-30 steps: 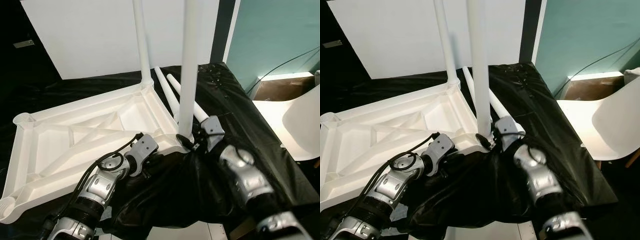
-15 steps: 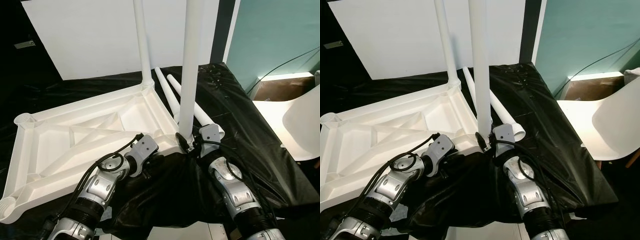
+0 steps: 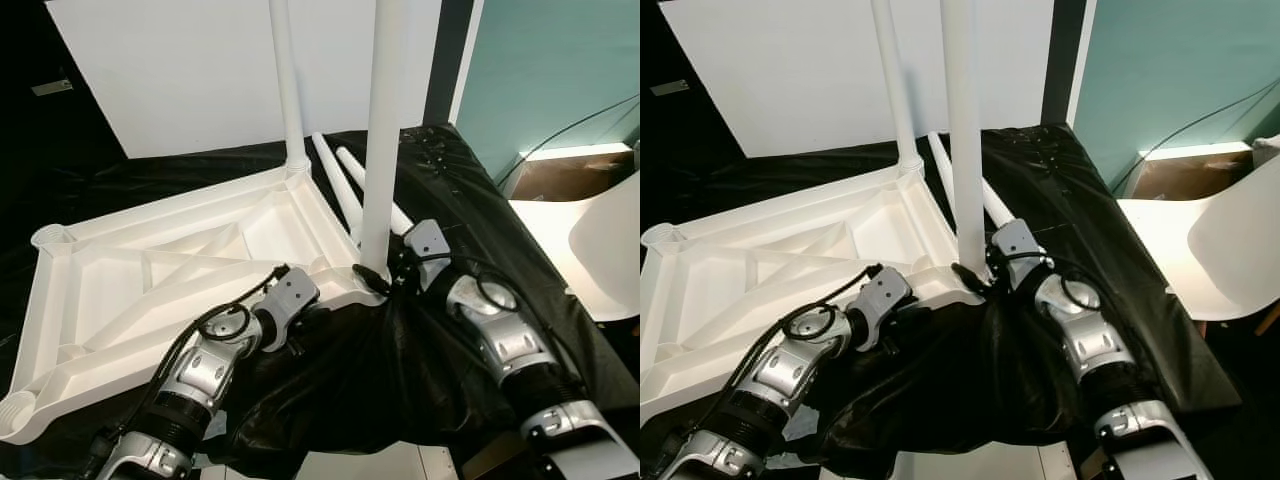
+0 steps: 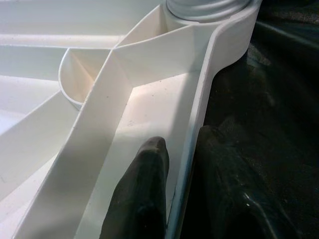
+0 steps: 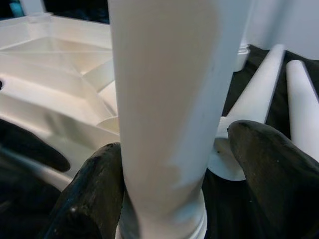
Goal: Building children table
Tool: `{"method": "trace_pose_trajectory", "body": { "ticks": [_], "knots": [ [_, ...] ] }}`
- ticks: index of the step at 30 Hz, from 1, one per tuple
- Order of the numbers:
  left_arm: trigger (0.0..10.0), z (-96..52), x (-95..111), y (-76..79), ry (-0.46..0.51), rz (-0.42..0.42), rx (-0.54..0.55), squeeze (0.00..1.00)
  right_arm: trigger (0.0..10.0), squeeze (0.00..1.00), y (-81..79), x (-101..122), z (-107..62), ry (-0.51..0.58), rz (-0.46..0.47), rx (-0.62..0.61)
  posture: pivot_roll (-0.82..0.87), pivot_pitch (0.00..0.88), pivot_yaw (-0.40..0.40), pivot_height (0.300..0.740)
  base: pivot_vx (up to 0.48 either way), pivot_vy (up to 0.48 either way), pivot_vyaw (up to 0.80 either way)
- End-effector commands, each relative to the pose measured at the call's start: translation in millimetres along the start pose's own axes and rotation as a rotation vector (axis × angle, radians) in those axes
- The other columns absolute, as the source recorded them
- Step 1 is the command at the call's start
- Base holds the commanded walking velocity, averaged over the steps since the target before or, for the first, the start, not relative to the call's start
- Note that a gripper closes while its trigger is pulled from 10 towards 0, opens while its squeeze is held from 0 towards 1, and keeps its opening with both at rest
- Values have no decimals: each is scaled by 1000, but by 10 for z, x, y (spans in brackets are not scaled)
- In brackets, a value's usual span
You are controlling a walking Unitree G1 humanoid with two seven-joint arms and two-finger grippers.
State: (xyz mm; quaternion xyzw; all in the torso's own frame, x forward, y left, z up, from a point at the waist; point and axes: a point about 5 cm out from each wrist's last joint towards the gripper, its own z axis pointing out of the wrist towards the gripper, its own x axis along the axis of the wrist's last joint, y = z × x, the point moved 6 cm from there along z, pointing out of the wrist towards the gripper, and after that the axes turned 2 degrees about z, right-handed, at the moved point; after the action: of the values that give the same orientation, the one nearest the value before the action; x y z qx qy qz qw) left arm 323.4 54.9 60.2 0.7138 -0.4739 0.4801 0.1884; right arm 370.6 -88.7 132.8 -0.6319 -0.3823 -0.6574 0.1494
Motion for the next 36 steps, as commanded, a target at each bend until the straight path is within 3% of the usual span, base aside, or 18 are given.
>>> {"method": "trace_pose_trajectory", "body": {
  "ticks": [1, 4, 5, 6, 13, 19, 21, 22, 23, 24, 25, 26, 31, 35, 36],
  "knots": [
    [10000, 34, -421, 274, -138, -71, -114, 0, 10000, 0, -19, -35, -23, -19, -25, 64, -40, 0, 42, 740, 0, 0, 0],
    [10000, 36, -414, 269, -136, -71, -113, 0, 10000, 0, -26, -47, -37, -27, -38, 90, -39, 0, 41, 740, 0, 0, 0],
    [10000, 31, -416, 263, -136, -71, -110, 0, 6706, 0, -21, -90, -55, -47, -51, 120, -36, 0, 40, 740, 0, 0, 0],
    [10000, 20, -424, 261, -136, -72, -108, 0, 0, 0, -7, -133, -79, -63, -58, 140, -32, 0, 39, 740, 0, 0, 0],
    [10000, -9, -451, 261, -140, -77, -102, 0, 0, 0, 81, -240, -133, -99, -41, 156, -26, 0, 39, 740, 0, 0, 0],
    [10000, -12, -454, 272, -141, -77, -104, 0, 0, 0, 24, -269, -122, -95, -18, 155, -28, 0, 40, 740, 0, 0, 0],
    [10000, -6, -450, 272, -139, -78, -104, 0, 0, 0, 17, -266, -29, -38, 57, -44, -29, 0, 31, 740, 0, 0, 0],
    [10000, -6, -450, 272, -139, -78, -104, 0, 0, 0, 17, -266, -29, -38, 57, -44, -29, 0, 31, 740, 0, 0, 0],
    [10000, -4, -449, 269, -139, -78, -103, 0, 0, 0, 50, -264, -13, -19, 79, -137, -29, 0, 31, 740, 0, 0, 0],
    [10000, -2, -448, 267, -139, -79, -101, 0, 0, 0, 198, -208, -75, 36, 69, -350, -25, 0, 30, 740, 0, 0, 0],
    [10000, -2, -448, 267, -139, -79, -101, 0, 0, 0, 198, -208, -75, 36, 69, -350, -25, 0, 30, 740, 0, 0, 0],
    [10000, 0, -444, 266, -138, -80, -100, 0, 0, 0, 209, -209, -153, 66, 94, -476, -20, 0, 30, 740, 0, 0, 0],
    [10000, -5, -442, 273, -136, -82, -100, 0, 0, 0, 76, -277, -246, 74, 139, -606, -23, 0, 32, 740, 0, 0, 0],
    [10000, -4, -440, 274, -137, -81, -102, 0, 0, 0, 117, -301, -234, 62, 159, -647, -25, 0, 35, 740, 0, 0, 0],
    [10000, 0, -439, 279, -138, -80, -104, 0, 627, 0, 104, -302, -184, 55, 176, -623, -28, 0, 37, 740, 0, 0, 0]
  ]
}}
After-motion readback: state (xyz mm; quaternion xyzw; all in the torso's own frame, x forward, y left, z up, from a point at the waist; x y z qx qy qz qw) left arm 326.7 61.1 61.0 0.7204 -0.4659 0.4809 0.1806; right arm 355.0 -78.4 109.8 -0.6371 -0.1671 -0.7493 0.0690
